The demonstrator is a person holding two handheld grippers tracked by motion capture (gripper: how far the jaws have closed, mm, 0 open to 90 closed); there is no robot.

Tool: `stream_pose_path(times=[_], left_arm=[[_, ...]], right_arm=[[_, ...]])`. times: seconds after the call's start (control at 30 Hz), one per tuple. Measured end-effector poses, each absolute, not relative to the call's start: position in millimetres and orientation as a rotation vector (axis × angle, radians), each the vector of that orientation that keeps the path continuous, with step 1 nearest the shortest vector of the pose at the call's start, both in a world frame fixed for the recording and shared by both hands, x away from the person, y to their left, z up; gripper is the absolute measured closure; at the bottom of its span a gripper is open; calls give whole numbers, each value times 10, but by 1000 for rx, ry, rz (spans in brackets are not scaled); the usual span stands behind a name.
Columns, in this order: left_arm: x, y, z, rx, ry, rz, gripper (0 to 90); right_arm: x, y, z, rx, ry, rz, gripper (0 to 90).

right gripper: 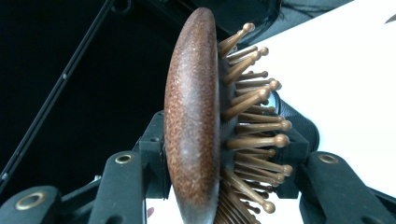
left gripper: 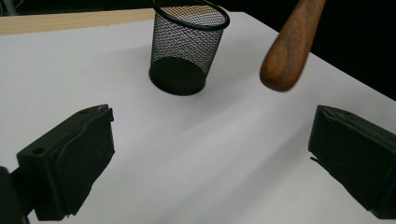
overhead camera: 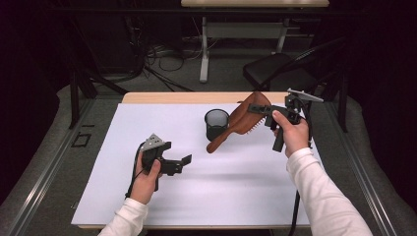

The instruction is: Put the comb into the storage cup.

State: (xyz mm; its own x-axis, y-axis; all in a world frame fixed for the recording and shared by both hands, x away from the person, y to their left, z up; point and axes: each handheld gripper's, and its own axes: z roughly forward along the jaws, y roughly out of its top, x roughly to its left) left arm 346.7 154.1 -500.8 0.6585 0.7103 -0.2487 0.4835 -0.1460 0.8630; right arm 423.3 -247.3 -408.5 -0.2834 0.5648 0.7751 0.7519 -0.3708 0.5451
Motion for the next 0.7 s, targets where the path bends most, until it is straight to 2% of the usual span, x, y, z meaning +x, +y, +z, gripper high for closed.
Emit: stream_pose_path(times=[0.7], left_arm=[[3452,1594,-5009,1788,965,278,5]], right_arm=[[4421,-2464,-3915,-1851,-1639,-1751,503]])
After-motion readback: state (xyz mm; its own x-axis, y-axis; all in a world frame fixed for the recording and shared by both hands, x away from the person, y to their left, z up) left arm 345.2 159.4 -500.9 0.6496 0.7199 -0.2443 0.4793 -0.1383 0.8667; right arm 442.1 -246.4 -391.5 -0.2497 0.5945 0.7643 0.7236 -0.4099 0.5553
